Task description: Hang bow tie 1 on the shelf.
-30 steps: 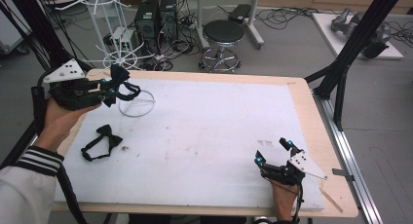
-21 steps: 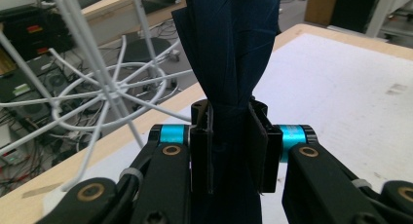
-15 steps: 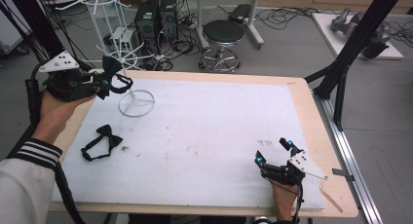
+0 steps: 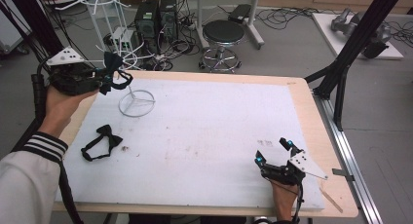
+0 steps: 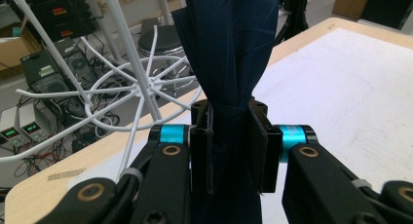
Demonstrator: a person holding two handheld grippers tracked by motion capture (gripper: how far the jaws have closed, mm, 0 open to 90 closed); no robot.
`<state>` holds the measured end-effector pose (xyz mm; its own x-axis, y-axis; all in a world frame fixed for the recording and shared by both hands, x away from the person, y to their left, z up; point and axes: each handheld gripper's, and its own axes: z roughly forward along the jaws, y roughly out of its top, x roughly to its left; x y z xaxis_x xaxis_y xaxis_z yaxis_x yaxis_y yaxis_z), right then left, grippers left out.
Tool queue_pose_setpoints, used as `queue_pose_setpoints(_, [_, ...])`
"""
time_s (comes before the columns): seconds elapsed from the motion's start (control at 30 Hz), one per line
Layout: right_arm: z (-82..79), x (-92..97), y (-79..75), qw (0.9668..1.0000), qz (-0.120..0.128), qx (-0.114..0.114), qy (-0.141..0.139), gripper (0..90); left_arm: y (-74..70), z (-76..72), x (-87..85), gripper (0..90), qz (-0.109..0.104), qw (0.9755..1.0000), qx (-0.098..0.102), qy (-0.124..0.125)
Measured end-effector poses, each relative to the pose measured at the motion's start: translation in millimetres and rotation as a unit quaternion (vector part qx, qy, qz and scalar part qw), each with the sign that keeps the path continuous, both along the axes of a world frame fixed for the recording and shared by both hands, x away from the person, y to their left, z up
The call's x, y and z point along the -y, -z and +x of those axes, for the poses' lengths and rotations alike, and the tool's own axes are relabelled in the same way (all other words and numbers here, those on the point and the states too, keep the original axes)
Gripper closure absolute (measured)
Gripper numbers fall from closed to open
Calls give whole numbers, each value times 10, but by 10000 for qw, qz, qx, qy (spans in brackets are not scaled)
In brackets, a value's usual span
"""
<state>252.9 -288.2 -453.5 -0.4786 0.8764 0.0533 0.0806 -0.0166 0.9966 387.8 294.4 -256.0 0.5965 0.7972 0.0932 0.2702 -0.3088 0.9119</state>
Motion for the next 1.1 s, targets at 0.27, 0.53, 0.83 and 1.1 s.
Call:
queue_pose_setpoints(0.27, [1,0,1,10000,10,-2,-12,11,-19,41,5,737,35,9999,-44,-84])
queue_pose_setpoints(0.53, [1,-1,0,10000,-7,8,2,11,-10,65,16,734,23,9999,-98,-134])
queue_pose_setpoints(0.83, [1,1,0,10000,-14,-5,2,11,-26,65,33,680,29,9998,-79,-178])
queue_pose_setpoints(1.1, [3,2,0,10000,-24,12,2,11,-55,48,9,631,3,9997,-32,-233])
